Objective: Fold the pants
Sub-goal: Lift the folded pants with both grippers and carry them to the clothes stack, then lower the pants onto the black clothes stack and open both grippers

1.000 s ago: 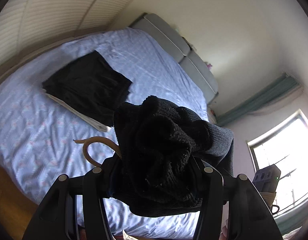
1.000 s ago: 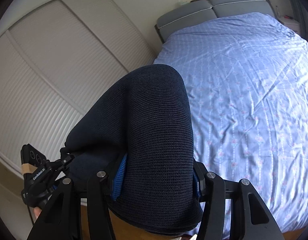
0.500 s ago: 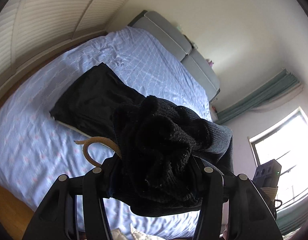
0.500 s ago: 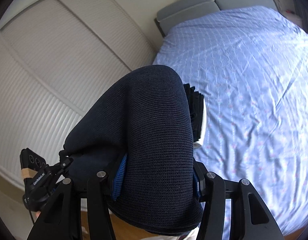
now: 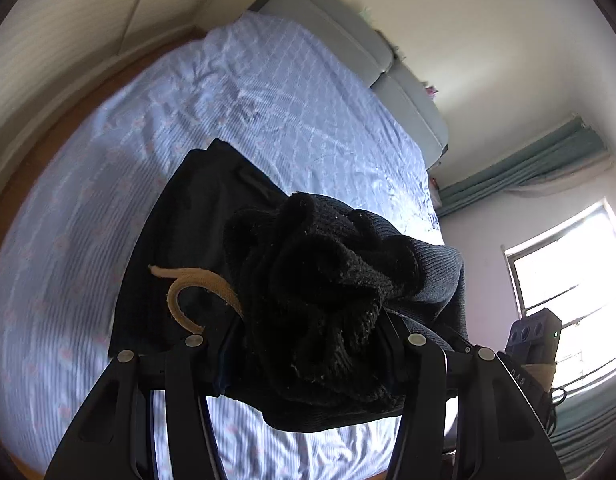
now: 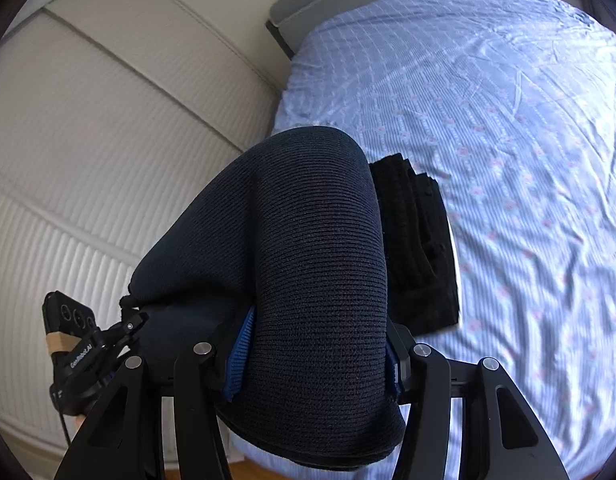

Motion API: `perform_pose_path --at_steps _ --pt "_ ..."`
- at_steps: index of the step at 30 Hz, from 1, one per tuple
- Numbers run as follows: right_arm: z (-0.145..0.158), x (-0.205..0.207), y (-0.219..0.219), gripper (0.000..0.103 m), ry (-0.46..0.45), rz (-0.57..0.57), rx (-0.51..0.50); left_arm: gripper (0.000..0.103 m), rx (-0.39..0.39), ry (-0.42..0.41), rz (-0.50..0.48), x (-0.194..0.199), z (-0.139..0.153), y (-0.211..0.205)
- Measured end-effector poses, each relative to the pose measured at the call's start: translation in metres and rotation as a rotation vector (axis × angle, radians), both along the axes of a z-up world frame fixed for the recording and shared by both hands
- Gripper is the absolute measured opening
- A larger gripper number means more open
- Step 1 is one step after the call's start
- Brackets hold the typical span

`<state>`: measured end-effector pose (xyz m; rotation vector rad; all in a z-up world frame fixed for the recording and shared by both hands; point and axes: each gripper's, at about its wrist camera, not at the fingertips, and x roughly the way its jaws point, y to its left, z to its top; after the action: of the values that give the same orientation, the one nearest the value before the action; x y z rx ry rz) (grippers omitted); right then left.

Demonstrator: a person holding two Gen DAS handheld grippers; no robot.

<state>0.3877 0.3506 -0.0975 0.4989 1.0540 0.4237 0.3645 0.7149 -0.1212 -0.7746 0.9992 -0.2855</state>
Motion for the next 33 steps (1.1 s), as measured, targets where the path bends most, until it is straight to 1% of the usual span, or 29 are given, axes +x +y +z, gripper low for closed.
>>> perform_pose_path --at_steps 2,4,5,8,11,14,17,18,19,20,21,22,23,25,26,28,29,30,31,32,33 --pt "-0.008 0.022 0.011 0.054 0.008 -0.006 -0.026 0.053 0.000 0.006 -0.008 0.023 -0.014 0.005" --pt "-0.018 0.042 0.019 0.054 0.013 -0.005 -0.047 0.053 0.018 0.008 -0.016 0.044 -0.027 0.007" --pt "-0.025 0.053 0.021 0.054 0.029 -0.011 -0.049 0.053 0.021 0.012 -0.022 0.053 -0.034 0.008" --pt "-0.043 0.080 0.024 0.054 0.065 -0.019 -0.056 0.053 0.008 0.051 -0.027 0.078 -0.060 0.009" --pt "-0.059 0.097 0.029 0.054 0.089 -0.027 -0.093 0.053 0.023 0.073 -0.037 0.096 -0.079 0.009" --pt "-0.075 0.104 0.034 0.055 0.095 -0.033 -0.137 0.054 0.046 0.110 -0.048 0.111 -0.099 0.010" --pt "-0.089 0.106 0.040 0.058 0.113 -0.018 -0.184 0.056 0.114 0.165 -0.046 0.115 -0.109 0.011" --pt "-0.091 0.104 0.045 0.059 0.105 0.005 -0.226 0.056 0.158 0.169 -0.037 0.114 -0.108 0.012" --pt "-0.092 0.103 0.049 0.063 0.089 0.025 -0.271 0.057 0.198 0.164 -0.025 0.111 -0.105 0.014" --pt "-0.093 0.104 0.054 0.067 0.066 0.043 -0.326 0.061 0.224 0.164 -0.015 0.109 -0.103 0.017" --pt "-0.091 0.103 0.058 0.073 0.034 0.058 -0.385 0.064 0.244 0.169 0.005 0.104 -0.099 0.021" --pt "-0.088 0.101 0.061 0.077 0.003 0.069 -0.434 0.068 0.248 0.167 0.024 0.099 -0.095 0.025" --pt "-0.085 0.098 0.062 0.077 -0.022 0.082 -0.464 0.071 0.248 0.161 0.042 0.093 -0.091 0.029" --pt "-0.076 0.093 0.060 0.077 -0.034 0.098 -0.474 0.071 0.281 0.162 0.063 0.080 -0.080 0.034" --pt "-0.072 0.092 0.057 0.077 -0.029 0.089 -0.469 0.072 0.315 0.156 0.073 0.073 -0.073 0.034" --pt "-0.061 0.085 0.046 0.078 -0.036 0.060 -0.442 0.075 0.413 0.149 0.074 0.058 -0.057 0.028" --pt "-0.055 0.079 0.040 0.081 -0.045 0.048 -0.435 0.077 0.466 0.144 0.067 0.049 -0.048 0.022" --pt "-0.047 0.070 0.033 0.084 -0.060 0.036 -0.427 0.077 0.525 0.128 0.053 0.039 -0.038 0.014" --pt "-0.042 0.063 0.028 0.087 -0.072 0.031 -0.423 0.079 0.564 0.107 0.038 0.031 -0.029 0.006" --pt "-0.033 0.052 0.020 0.089 -0.085 0.026 -0.421 0.083 0.621 0.087 0.016 0.019 -0.018 -0.007" --pt "-0.027 0.043 0.014 0.090 -0.097 0.023 -0.415 0.084 0.655 0.073 0.005 0.010 -0.010 -0.016"
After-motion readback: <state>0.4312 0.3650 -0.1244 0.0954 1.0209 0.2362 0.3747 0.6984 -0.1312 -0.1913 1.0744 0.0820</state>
